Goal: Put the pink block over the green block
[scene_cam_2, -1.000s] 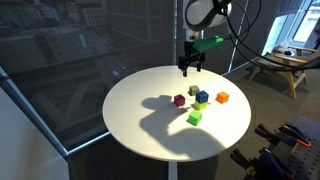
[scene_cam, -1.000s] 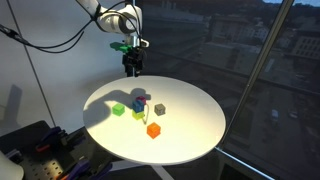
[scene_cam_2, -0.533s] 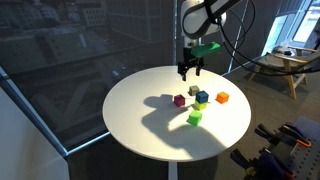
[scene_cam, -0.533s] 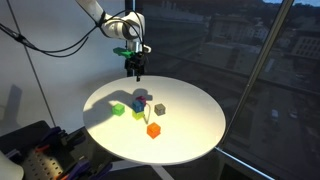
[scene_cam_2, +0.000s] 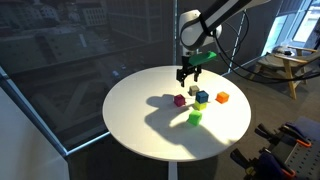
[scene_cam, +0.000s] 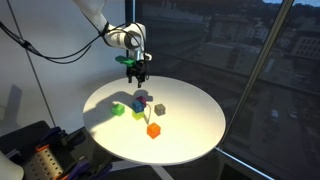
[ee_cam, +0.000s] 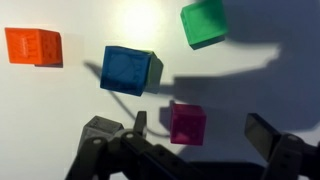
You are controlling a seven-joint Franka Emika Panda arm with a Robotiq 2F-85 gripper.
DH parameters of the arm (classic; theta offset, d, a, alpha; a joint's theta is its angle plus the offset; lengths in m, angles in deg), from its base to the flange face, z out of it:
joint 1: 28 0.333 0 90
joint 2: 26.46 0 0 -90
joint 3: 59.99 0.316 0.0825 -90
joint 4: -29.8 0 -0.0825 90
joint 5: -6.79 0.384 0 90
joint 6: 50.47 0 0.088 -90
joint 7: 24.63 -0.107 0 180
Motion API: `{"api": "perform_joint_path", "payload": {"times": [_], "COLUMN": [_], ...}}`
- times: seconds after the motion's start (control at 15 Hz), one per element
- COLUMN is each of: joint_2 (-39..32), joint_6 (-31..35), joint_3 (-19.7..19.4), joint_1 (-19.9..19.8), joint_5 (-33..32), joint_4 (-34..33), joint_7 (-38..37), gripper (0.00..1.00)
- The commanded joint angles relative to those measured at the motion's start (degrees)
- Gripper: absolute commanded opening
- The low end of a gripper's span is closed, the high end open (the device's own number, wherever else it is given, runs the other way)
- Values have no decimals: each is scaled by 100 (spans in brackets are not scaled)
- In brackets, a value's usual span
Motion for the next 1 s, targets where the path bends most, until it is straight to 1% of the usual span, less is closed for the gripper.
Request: {"api": "perform_joint_path", "payload": {"times": [0.0, 0.07, 0.13, 0.93], "joint_2": [-220, -227, -141, -179], "joint_6": [39, 34, 44, 46], "joint_3": [-86, -91, -45, -56], "joint_1": [90, 106, 52, 72], "joint_5": [-103, -114, 14, 10], "joint_4": [-214, -210, -52, -83], "joint_7": [-58, -52, 10, 8], "gripper": [100, 100, 100, 100]}}
